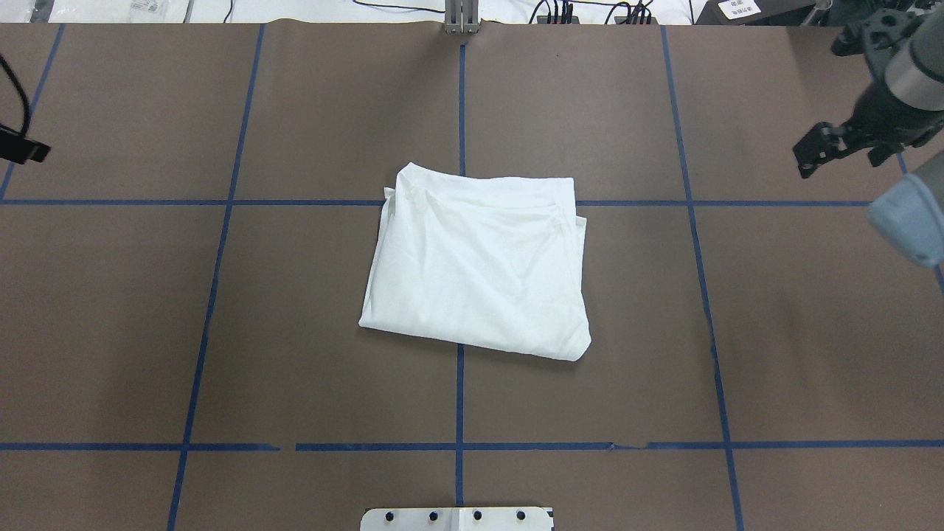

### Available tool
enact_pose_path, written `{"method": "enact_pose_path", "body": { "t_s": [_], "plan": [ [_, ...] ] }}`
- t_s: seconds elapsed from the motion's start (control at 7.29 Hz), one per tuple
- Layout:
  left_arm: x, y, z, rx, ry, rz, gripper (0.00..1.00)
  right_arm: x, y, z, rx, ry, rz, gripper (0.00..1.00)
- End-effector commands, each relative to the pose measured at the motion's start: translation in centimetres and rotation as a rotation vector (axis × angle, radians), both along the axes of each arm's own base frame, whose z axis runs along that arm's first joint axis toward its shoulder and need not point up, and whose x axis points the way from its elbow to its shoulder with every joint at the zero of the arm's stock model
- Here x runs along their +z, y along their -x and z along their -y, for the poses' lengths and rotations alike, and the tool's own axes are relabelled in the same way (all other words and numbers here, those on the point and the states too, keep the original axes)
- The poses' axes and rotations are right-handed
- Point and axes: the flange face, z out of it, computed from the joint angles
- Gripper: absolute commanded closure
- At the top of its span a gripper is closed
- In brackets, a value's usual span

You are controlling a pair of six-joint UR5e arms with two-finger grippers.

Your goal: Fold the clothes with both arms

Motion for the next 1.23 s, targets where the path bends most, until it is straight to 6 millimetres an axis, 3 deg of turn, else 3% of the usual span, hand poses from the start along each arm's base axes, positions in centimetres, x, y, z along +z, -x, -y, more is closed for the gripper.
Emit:
{"method": "enact_pose_path", "body": {
  "t_s": [0.0, 0.14, 0.27, 0.41, 0.55, 0.82, 1.1],
  "plan": [
    [5.4, 8.5, -1.8, -0.082, 0.043, 0.042, 0.0, 10.4, -11.0, -5.6, -0.062, 0.052, 0.031, 0.0],
    [9.8, 9.9, -3.5, -0.101, 0.132, 0.06, 0.0, 14.1, -14.8, -9.0, -0.009, 0.117, 0.038, 0.0],
    [11.3, 13.8, -4.4, -0.184, 0.17, 0.053, 0.0, 16.4, -17.6, -11.7, 0.051, 0.16, 0.039, 0.0],
    [13.2, 15.6, -6.5, -0.219, 0.217, 0.049, 0.0, 18.3, -20.1, -14.5, 0.092, 0.175, 0.063, 0.0],
    [14.4, 15.5, -7.6, -0.21, 0.252, 0.026, 0.0, 18.9, -21.6, -15.8, 0.109, 0.14, 0.111, 0.0],
    [18.7, 14.7, -10.8, -0.166, 0.39, -0.079, 0.0, 19.4, -21.9, -16.0, 0.116, 0.149, 0.105, 0.0],
    [19.2, 14.3, -12.1, -0.151, 0.43, -0.126, 0.0, 19.5, -21.9, -16.0, 0.117, 0.15, 0.105, 0.0]
  ]
}}
